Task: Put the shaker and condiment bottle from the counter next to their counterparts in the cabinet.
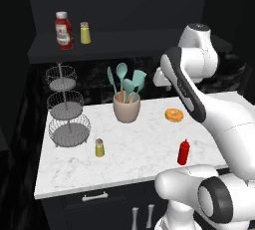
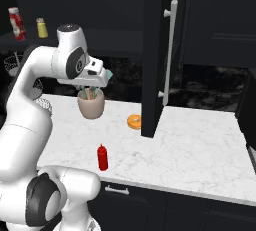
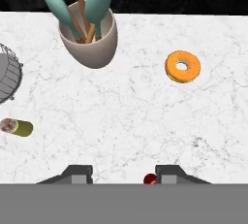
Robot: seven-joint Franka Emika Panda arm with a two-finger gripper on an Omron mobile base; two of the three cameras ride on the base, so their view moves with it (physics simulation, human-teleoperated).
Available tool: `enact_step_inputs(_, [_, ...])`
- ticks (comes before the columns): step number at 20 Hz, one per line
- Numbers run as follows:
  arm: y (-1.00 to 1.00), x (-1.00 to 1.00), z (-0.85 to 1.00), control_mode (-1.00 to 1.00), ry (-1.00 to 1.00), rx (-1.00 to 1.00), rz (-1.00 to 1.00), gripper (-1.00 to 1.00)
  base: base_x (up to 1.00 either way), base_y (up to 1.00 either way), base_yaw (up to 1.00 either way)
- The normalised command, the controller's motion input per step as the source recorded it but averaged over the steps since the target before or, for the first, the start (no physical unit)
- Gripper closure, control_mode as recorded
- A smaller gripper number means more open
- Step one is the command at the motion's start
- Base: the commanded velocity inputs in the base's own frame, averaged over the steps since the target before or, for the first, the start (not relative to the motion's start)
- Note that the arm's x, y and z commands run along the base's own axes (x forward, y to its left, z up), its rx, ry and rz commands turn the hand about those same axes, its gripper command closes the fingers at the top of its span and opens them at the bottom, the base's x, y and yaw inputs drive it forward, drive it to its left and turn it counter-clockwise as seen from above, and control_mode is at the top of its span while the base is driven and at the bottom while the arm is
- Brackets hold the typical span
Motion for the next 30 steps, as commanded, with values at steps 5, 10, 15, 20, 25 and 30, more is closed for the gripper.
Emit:
enact_step_inputs(5, [-0.17, -0.01, 0.0, -1.0, 0.0, 0.0, 0.06, -1.0, 0.0, 0.0, 0.0])
enact_step_inputs(10, [-0.53, -0.3, -0.02, -1.0, -0.12, 0.02, 0.32, -1.0, 0.0, 0.0, 0.0])
enact_step_inputs(15, [-0.57, -0.45, -0.12, -1.0, -0.26, 0.12, 0.35, -1.0, 0.0, 0.0, 0.0])
enact_step_inputs(20, [-0.14, -0.36, -0.28, -1.0, -0.2, 0.09, 0.17, -1.0, 0.0, 0.0, 0.0])
enact_step_inputs(25, [-0.01, -0.02, -0.14, -1.0, -0.07, 0.0, 0.0, -1.0, 0.0, 0.0, 0.0])
enact_step_inputs(30, [0.0, 0.0, -0.43, -1.0, 0.0, 0.0, 0.0, -1.0, 0.0, 0.0, 0.0])
